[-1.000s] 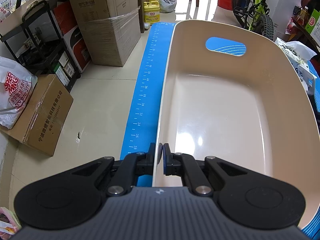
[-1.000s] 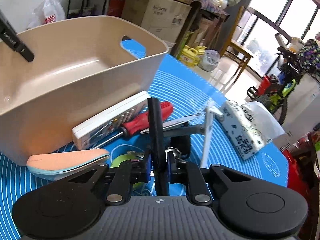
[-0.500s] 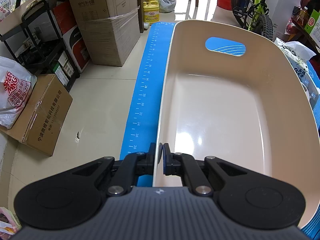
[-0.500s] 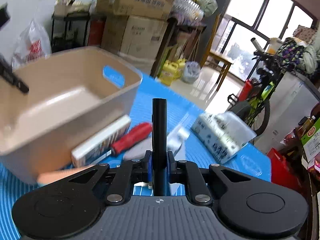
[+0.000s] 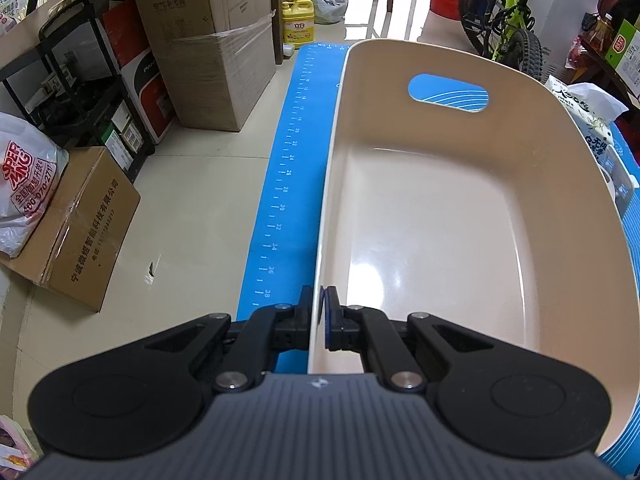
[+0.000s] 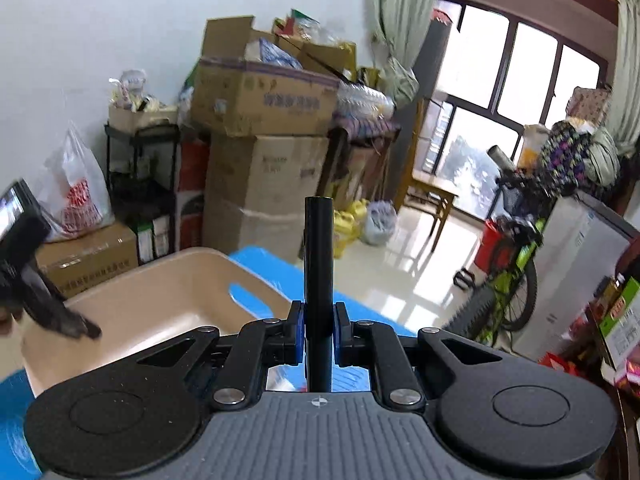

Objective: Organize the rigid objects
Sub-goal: 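Lift the black remote with the right gripper and release it into the basket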

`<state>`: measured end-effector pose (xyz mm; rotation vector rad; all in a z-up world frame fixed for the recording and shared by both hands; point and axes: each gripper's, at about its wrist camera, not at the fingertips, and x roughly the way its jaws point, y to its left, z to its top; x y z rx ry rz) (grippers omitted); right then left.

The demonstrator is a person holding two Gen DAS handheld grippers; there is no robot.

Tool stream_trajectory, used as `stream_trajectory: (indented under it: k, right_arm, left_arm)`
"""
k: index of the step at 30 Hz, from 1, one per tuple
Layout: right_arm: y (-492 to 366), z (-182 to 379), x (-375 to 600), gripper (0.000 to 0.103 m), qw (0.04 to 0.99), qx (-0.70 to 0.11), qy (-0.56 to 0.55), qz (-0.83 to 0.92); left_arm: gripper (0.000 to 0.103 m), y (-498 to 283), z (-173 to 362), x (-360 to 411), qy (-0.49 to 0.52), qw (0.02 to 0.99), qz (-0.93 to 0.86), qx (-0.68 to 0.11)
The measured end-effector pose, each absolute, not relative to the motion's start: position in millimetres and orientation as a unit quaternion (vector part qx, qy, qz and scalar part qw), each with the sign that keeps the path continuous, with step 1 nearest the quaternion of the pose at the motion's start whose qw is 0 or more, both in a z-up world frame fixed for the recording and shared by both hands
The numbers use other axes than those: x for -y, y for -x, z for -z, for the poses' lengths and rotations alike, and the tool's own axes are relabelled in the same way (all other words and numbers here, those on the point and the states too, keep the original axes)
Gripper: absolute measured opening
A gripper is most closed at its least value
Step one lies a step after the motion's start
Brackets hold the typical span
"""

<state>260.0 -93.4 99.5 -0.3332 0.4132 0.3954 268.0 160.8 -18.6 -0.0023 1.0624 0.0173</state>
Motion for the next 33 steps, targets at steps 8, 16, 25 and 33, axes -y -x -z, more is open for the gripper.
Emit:
stream_trajectory:
  k: [8,16,25,33]
  right_arm:
    - [-282.6,-98.8,27.2,0.023,0.938,-0.193,0.178,-0.228]
    - [-314.4,-60.6,-29.3,0.023,0.914,-0.241,0.222,-0.24]
    - [-326.5,11.1,-72.6,0.023,0.88,-0.298,0.29,-0.229]
    - [-338.6,29.3,-87.7,0.024,0.856,-0.341,0.318,-0.222]
  left_arm:
    - [0.005,-267.0,18.4,-160.2,0.0,0.863,-0.007,-0.505]
    - [0.005,-267.0,18.7,-158.8,-0.002,0.863,-0.006,-0.505]
    - [0.005,-266.6,19.3,-158.3,-0.005,0.864,-0.004,-0.504]
    - [0.005,-266.5,19.7,-158.4,-0.008,0.864,-0.002,-0.503]
